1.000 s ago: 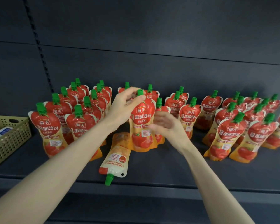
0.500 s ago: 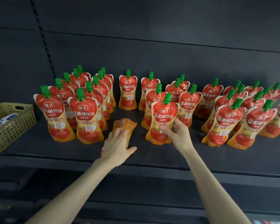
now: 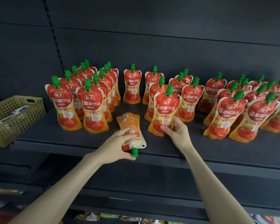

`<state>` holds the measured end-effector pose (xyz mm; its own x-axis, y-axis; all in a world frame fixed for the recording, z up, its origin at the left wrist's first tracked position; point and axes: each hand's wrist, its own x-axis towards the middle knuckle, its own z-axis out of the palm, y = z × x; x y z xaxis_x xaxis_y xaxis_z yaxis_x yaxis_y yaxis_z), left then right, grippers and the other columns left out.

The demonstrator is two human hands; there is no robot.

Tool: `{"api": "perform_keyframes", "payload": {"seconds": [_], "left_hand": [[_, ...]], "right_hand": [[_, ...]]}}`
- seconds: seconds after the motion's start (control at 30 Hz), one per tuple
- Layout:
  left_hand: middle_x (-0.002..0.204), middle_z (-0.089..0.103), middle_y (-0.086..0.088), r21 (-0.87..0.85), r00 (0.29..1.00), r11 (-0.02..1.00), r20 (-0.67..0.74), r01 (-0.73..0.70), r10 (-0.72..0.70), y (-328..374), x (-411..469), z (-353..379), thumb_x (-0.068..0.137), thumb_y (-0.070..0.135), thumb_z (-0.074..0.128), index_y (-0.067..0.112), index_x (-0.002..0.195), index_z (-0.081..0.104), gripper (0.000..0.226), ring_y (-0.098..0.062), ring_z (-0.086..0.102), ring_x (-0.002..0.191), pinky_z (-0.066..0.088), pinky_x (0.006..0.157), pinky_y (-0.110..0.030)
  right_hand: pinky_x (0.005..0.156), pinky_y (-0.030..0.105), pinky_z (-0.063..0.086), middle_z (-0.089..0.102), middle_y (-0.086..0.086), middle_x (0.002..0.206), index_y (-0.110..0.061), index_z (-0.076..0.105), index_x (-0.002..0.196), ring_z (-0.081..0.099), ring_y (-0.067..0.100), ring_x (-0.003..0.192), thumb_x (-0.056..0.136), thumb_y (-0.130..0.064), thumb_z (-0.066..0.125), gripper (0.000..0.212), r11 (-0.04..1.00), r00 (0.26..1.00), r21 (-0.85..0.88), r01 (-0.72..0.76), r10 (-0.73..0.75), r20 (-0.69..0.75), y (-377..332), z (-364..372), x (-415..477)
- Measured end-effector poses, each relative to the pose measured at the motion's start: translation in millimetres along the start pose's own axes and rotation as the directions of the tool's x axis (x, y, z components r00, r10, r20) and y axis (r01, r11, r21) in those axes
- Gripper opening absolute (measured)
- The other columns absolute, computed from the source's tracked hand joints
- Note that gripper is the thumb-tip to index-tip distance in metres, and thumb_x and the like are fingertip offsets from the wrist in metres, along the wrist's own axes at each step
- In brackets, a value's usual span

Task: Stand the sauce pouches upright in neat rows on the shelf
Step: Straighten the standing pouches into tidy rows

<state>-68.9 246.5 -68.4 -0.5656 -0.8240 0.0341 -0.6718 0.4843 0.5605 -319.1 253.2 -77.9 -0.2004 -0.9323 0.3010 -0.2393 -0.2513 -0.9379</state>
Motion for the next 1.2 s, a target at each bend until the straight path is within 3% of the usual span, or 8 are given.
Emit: {"api": "perform_keyframes", "payload": {"seconds": [0.1,0.27,0.33,0.53,0.67,0.77,0.97,1.2], "left_hand": [[0.152,0.024,0.012,-0.055,0.997,0.997,-0.065,-0.053,0.049,1,-4,-3,0.075,0.036,0.073,0.036,0.130,0.050,0.060,-0.012,0.023,0.139,0.023,0.112,-0.032],[0.136,0.047,0.010,-0.240,0.960,0.950,-0.244,-0.199,0.139,18,0,-26,0.087,0.029,0.059,0.028,0.132,0.049,0.046,-0.001,0.041,0.128,0.034,0.106,-0.019],[0.122,0.056,0.011,-0.268,0.939,0.943,-0.326,-0.198,0.105,27,10,-40,0.093,0.030,0.049,0.027,0.131,0.047,0.038,0.002,0.053,0.110,0.041,0.091,-0.008],[0.109,0.058,0.004,-0.361,0.841,0.913,-0.539,-0.189,-0.039,36,56,-53,0.095,0.026,0.047,0.008,0.118,0.056,0.031,-0.002,0.053,0.097,0.041,0.070,0.002],[0.112,0.060,0.006,-0.597,0.860,0.782,-0.481,-0.178,-0.171,30,77,-36,0.089,0.024,0.060,0.015,0.121,0.052,0.034,-0.002,0.057,0.099,0.047,0.075,-0.010],[0.116,0.057,0.006,-0.585,0.862,0.802,-0.464,-0.123,-0.206,11,84,-19,0.083,0.014,0.069,0.018,0.126,0.047,0.049,-0.007,0.053,0.107,0.045,0.085,-0.019],[0.109,0.059,0.006,-0.571,0.821,0.808,-0.526,-0.148,-0.221,-5,90,-10,0.086,0.010,0.063,0.013,0.118,0.052,0.034,-0.011,0.056,0.107,0.043,0.077,-0.009],[0.119,0.055,0.005,-0.571,0.832,0.816,-0.493,-0.088,-0.255,-18,97,0,0.081,0.018,0.070,0.016,0.125,0.045,0.050,-0.008,0.051,0.109,0.042,0.090,-0.025]], "right_hand": [[0.086,0.021,0.052,0.066,-0.006,0.109,-0.014,0.057,0.116,0.064,0.008,0.103,0.082,-0.012,0.069,0.036,1.000,1.000,0.007,0.000,0.000,-0.005,-1,-1,-2],[0.087,0.023,0.053,0.067,-0.001,0.111,-0.013,0.058,0.117,0.064,0.011,0.104,0.082,-0.011,0.070,0.037,1.000,1.000,0.027,-0.011,0.011,-0.007,-1,-1,-3],[0.087,0.022,0.053,0.067,0.000,0.112,-0.013,0.058,0.117,0.064,0.011,0.104,0.082,-0.011,0.069,0.037,0.999,1.000,0.030,-0.012,0.012,-0.006,-2,-1,-3],[0.091,0.033,0.053,0.068,0.001,0.112,-0.013,0.058,0.117,0.065,0.013,0.105,0.082,-0.010,0.070,0.037,0.999,1.000,0.036,-0.026,0.026,-0.009,-1,0,-2],[0.092,0.036,0.052,0.067,-0.001,0.112,-0.019,0.059,0.113,0.064,0.013,0.104,0.077,-0.017,0.075,0.039,0.999,0.998,0.019,-0.051,0.051,-0.025,2,1,1],[0.094,0.033,0.051,0.063,0.001,0.117,-0.018,0.058,0.116,0.060,0.012,0.108,0.075,-0.024,0.076,0.045,0.996,0.996,-0.069,-0.061,0.056,-0.077,2,4,5],[0.103,0.033,0.040,0.039,-0.002,0.125,-0.015,0.057,0.116,0.041,0.016,0.121,0.077,-0.024,0.076,0.045,0.968,0.987,-0.251,-0.019,-0.021,-0.157,1,16,17],[0.104,0.034,0.042,0.046,-0.004,0.134,-0.019,0.053,0.123,0.045,0.010,0.122,0.079,-0.023,0.073,0.049,0.986,0.998,-0.161,-0.054,0.046,-0.052,2,15,32]]}}
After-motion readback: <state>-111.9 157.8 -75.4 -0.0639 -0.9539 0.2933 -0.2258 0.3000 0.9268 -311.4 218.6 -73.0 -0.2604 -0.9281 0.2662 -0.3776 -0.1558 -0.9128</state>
